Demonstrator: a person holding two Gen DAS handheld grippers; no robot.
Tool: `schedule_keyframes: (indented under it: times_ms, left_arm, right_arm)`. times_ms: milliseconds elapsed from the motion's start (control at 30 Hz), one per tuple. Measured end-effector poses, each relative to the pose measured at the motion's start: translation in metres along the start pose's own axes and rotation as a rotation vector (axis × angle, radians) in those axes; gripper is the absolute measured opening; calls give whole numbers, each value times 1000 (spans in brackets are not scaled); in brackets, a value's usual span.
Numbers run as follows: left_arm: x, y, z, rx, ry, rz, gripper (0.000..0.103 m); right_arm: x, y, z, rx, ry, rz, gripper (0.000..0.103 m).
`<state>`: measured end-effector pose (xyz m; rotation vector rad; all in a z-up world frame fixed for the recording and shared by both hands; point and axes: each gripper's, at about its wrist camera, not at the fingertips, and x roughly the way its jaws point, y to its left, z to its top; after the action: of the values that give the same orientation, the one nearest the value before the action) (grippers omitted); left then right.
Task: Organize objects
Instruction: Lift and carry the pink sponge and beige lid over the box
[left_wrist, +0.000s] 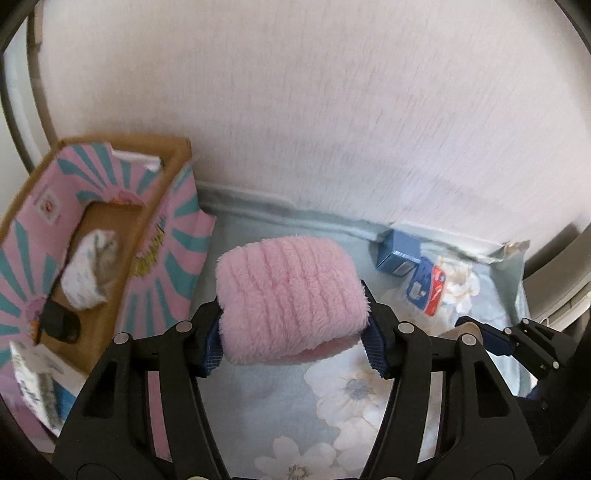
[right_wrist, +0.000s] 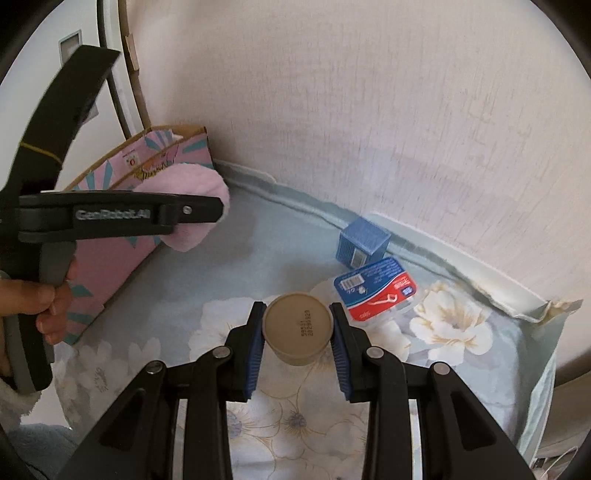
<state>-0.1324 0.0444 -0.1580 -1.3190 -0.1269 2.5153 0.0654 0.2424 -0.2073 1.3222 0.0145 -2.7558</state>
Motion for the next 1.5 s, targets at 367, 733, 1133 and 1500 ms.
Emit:
schedule_keyframes:
  times_ms: [367,733,1133,1500]
  left_arm:
    - [-60,21,26,-19,-49,-29,57]
    - [-119,74,37,-71,-99,1,58]
    - [-150,143,10,-172,-101,88,58]
    - [-140,176,-24,-241,-66,123,57]
  right_arm:
    - [-25,12,50,10,-21,-13,31]
    - [-30,61,115,-86,-55,56,31]
    - [3,140,167,-198,-19,198,31]
    - [56,202,180,-238,97,300,31]
